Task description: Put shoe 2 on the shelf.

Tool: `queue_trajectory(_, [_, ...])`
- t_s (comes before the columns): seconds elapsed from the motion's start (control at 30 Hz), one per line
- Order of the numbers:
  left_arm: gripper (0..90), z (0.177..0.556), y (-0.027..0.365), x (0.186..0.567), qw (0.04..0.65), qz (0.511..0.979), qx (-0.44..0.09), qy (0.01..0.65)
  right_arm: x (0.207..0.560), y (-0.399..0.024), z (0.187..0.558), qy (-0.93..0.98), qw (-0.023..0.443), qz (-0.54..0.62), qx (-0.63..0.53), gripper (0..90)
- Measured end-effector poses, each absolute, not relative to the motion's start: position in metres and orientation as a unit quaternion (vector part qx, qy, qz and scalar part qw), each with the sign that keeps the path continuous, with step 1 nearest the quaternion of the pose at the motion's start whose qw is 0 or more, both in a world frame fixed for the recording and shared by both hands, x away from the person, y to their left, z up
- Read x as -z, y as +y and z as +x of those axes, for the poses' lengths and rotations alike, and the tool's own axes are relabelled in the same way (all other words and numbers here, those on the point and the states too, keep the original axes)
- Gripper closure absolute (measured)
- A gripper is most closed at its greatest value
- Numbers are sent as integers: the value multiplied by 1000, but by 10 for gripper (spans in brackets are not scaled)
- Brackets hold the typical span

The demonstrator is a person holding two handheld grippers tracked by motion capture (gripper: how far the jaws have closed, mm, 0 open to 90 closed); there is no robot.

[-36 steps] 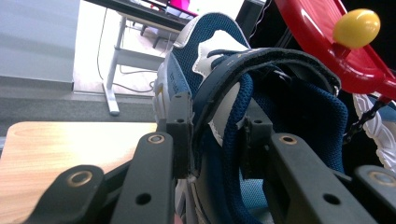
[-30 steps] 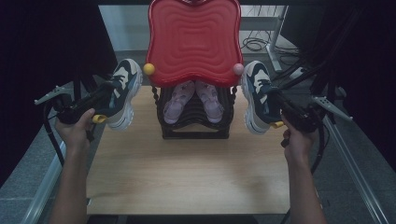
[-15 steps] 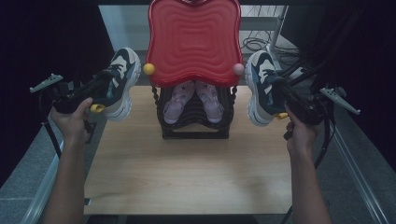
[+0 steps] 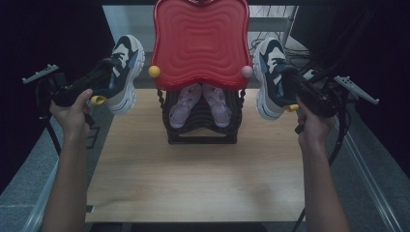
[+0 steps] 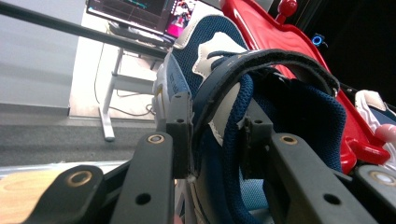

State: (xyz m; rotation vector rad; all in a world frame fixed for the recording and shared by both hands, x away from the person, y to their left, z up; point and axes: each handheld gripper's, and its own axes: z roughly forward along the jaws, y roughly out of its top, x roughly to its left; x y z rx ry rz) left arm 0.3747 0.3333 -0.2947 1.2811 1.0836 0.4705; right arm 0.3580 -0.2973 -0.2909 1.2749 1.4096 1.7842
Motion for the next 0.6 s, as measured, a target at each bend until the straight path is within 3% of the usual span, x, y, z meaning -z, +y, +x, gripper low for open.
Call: queue_trajectory(0.6, [706, 386, 324, 256, 650, 563, -211, 464, 251, -295, 370, 532, 259, 463, -660, 714])
